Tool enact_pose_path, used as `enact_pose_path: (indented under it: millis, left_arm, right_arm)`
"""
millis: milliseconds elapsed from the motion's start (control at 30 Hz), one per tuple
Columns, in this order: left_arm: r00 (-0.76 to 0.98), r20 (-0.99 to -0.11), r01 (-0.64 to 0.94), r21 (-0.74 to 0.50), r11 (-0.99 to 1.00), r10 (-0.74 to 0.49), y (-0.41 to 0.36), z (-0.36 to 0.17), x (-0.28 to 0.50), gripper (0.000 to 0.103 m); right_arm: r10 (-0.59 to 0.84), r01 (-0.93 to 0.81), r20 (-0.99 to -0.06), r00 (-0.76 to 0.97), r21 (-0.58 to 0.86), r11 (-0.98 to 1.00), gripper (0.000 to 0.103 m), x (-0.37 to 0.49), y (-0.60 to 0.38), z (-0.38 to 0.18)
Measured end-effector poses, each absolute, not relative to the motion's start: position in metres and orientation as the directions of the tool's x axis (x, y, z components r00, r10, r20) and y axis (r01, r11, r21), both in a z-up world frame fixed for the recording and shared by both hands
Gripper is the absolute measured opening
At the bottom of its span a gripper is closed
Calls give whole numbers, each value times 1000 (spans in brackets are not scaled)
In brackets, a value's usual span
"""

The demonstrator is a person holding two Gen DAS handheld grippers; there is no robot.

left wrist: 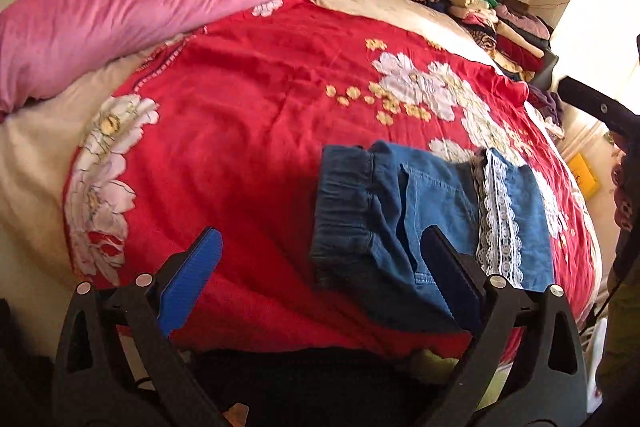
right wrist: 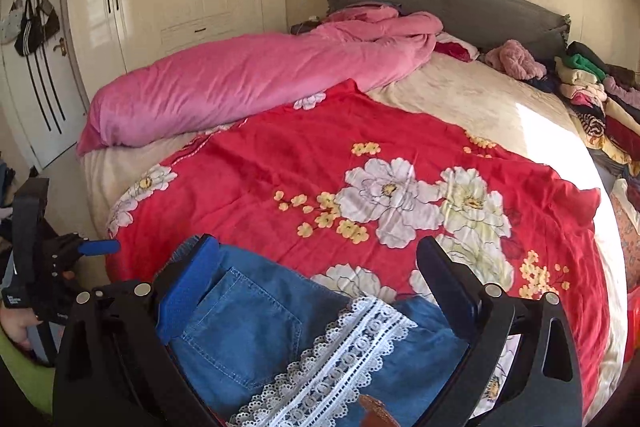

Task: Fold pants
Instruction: 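Grasp the elastic waistband end with the right tool and lift it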

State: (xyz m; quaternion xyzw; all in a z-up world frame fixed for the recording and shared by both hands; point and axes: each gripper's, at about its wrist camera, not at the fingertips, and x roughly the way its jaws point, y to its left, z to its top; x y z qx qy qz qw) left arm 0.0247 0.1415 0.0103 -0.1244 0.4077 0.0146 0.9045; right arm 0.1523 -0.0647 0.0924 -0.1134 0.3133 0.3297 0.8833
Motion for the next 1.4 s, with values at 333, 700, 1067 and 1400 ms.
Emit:
enact_pose_path:
  millis: [333,700,1067,1400]
  left_arm:
    - [619,-769,-102,-281,954,-160,143,-26,39,78]
    - [571,-784,-54,-333,941,-245,131,-49,49,44]
    - [567,-786,-48,-330,943,-247,132,-50,52,45]
    - [612,-737,-7,-366,931,-285,130,-31,44,84]
  right_arm:
    - [522,-744,-721,455,14,668,98,172,-6,50]
    - [470,-841,-835,285,17,541,98,178,73,-11]
    - [531,-873,-842,98,184,452,84,189,94,-49]
    - [731,-869,-678,74,316,381,29,180,26,-5]
